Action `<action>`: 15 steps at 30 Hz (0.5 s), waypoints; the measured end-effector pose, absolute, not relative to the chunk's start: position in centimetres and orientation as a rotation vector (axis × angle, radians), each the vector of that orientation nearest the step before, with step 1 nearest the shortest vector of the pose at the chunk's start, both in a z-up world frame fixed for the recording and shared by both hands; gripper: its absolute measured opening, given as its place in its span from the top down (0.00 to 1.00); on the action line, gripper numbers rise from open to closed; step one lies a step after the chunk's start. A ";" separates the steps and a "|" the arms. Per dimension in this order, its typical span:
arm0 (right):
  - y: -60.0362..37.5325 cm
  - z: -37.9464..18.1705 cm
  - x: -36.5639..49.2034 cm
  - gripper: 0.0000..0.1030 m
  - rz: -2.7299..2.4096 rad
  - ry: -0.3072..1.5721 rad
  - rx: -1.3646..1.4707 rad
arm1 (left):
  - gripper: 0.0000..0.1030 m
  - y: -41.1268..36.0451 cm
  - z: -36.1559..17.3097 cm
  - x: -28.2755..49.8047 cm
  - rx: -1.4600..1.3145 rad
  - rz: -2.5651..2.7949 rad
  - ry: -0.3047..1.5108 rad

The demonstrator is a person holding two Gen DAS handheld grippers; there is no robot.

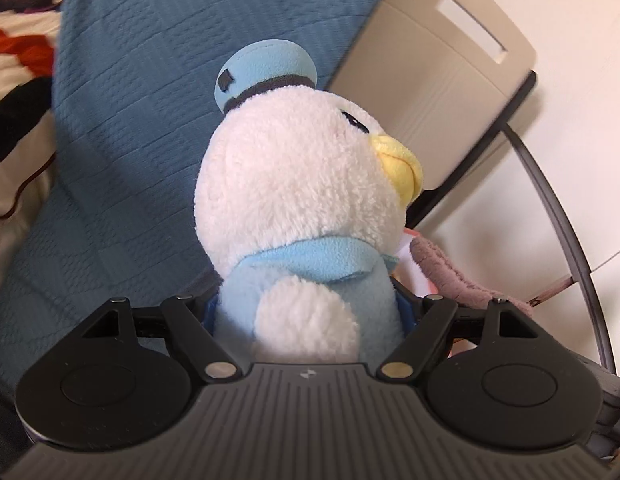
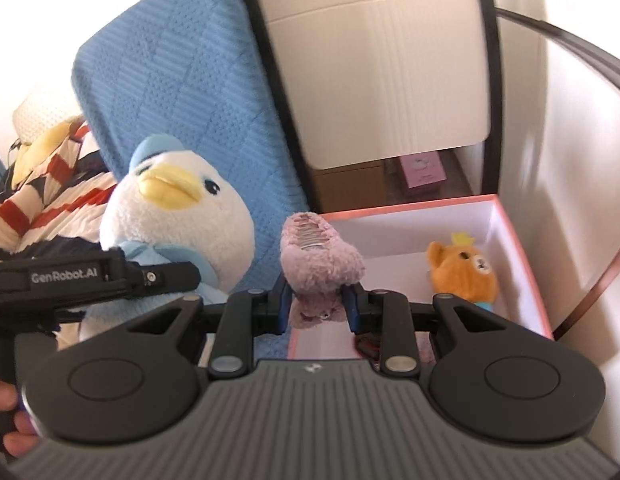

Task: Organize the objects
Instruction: 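Carry the duck and pink plush over the pink box with both tools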

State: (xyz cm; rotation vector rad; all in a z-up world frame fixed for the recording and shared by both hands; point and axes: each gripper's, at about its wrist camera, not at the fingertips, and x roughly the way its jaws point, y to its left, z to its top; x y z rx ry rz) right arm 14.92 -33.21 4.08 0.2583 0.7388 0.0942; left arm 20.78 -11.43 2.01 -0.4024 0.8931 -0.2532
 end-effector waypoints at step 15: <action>-39.1 -3.8 15.9 0.70 0.027 0.884 0.298 | 0.21 -20.0 -4.3 24.3 -0.321 -0.278 1.008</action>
